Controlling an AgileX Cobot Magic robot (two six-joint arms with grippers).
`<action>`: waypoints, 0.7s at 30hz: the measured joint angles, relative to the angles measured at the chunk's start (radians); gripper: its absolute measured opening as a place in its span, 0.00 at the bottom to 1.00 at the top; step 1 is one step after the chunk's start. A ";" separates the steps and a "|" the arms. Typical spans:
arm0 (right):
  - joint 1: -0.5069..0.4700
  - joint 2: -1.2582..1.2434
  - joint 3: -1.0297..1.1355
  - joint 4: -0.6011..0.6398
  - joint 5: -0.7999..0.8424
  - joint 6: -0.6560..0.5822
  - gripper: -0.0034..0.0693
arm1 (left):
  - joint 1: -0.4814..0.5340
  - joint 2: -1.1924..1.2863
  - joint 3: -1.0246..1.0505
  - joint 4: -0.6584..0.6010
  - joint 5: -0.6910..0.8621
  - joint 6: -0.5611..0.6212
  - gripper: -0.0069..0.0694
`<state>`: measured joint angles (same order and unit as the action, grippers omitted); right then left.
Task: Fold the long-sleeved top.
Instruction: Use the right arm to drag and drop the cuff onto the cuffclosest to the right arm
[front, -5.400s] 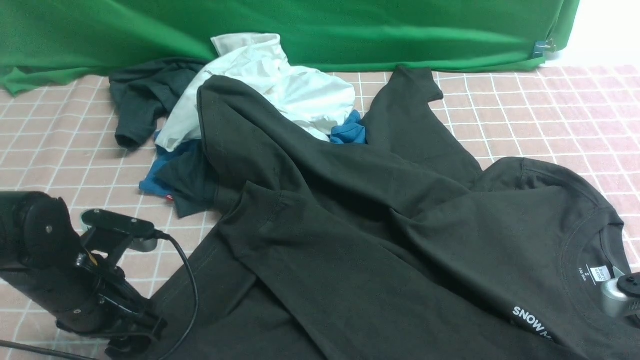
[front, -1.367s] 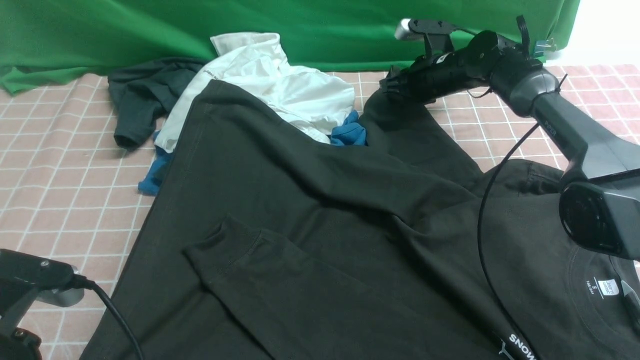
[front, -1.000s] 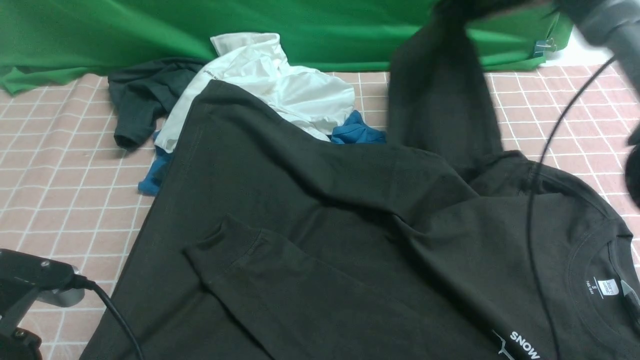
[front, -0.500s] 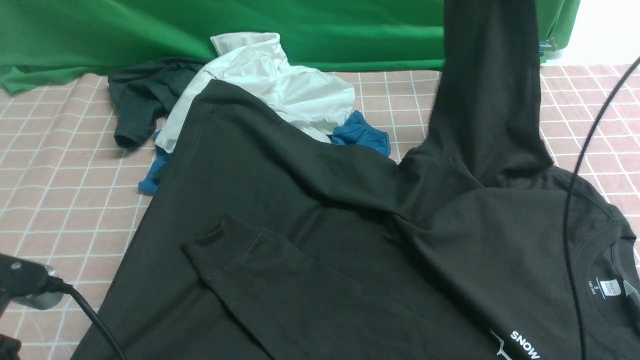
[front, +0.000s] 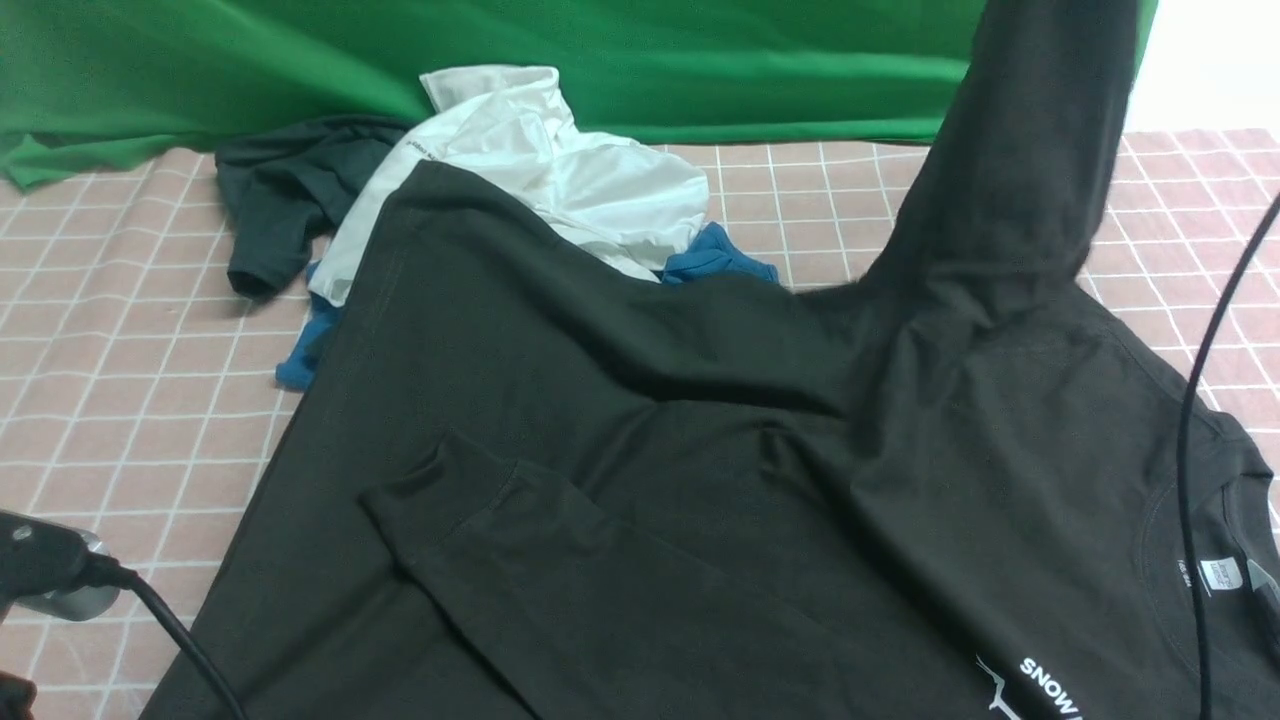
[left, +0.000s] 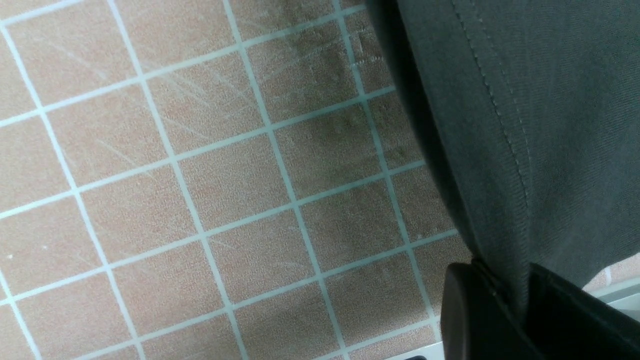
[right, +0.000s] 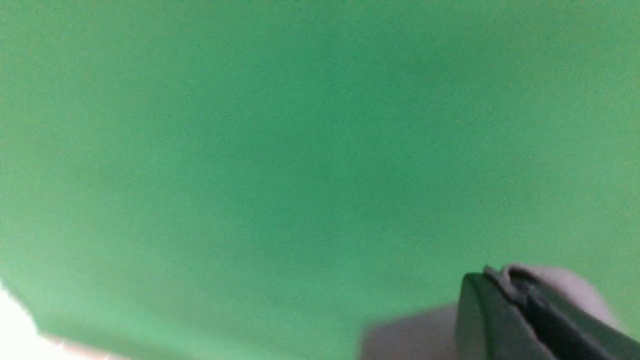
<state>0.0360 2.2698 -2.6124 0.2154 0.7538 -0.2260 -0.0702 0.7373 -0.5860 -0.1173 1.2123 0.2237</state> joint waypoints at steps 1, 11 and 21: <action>0.009 0.000 0.000 0.000 0.054 -0.002 0.12 | 0.000 0.000 0.000 0.002 0.000 0.000 0.10; 0.074 0.000 0.000 0.004 0.406 -0.032 0.12 | 0.000 0.000 0.000 0.009 0.000 -0.001 0.10; 0.164 -0.215 0.291 0.055 0.459 -0.067 0.12 | 0.000 0.000 0.001 0.010 0.000 -0.008 0.10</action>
<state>0.2005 2.0548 -2.3213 0.2707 1.2131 -0.2931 -0.0702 0.7373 -0.5849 -0.1074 1.2123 0.2157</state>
